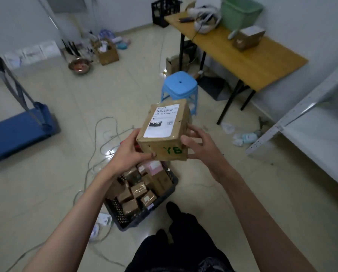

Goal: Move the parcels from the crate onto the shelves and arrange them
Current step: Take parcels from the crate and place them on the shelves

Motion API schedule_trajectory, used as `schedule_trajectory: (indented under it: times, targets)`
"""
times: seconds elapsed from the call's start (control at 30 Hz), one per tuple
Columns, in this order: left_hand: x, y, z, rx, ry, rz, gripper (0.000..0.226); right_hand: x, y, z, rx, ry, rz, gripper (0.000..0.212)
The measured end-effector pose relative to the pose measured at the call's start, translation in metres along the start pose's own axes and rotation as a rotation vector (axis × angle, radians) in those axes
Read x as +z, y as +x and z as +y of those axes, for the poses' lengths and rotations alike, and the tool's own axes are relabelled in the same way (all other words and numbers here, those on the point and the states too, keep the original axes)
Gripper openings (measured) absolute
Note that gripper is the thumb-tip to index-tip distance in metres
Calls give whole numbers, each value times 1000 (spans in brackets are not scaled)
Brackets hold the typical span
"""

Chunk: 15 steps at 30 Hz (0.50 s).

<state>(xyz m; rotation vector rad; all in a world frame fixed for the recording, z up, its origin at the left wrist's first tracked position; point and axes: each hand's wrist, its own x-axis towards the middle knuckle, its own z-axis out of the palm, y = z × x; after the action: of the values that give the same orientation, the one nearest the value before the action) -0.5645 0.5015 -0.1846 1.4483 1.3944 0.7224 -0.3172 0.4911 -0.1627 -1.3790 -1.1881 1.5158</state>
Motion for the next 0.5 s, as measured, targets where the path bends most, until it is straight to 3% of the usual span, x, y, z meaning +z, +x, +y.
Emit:
schedule_trajectory:
  times: [0.13, 0.33, 0.5]
  targets:
    - [5, 16, 38, 124, 186, -84, 89, -21, -40, -9, -126, -152, 152, 78]
    - [50, 30, 93, 284, 304, -239, 86, -50, -98, -13, -293, -243, 400, 94]
    - [106, 34, 131, 364, 324, -367, 90, -100, -141, -7, -232, -258, 515, 102]
